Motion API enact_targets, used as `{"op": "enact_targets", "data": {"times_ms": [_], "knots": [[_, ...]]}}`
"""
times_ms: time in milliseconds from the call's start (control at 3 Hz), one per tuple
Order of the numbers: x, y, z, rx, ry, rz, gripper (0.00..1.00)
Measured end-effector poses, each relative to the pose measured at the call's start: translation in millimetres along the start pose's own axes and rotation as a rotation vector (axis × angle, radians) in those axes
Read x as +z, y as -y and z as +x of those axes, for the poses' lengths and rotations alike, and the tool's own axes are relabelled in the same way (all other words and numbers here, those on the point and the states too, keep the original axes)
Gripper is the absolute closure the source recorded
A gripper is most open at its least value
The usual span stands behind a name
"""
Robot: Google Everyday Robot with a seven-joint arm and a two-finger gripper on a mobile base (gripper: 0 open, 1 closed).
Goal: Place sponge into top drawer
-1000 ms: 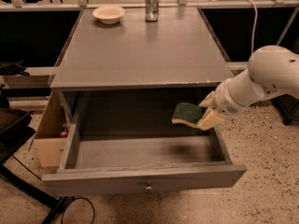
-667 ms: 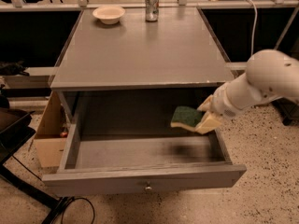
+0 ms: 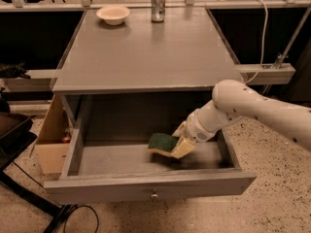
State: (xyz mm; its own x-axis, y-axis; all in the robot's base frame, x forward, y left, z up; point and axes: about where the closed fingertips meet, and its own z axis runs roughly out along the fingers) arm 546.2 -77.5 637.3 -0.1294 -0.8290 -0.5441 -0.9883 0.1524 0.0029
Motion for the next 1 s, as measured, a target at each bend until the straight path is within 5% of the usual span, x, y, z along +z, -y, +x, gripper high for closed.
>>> {"op": "enact_targets", "data": {"times_ms": [667,1000], "knots": [[0.0,0.0,0.0,0.0,0.0,0.0,0.5],[0.1,0.0,0.0,0.0,0.0,0.0,0.19]]}}
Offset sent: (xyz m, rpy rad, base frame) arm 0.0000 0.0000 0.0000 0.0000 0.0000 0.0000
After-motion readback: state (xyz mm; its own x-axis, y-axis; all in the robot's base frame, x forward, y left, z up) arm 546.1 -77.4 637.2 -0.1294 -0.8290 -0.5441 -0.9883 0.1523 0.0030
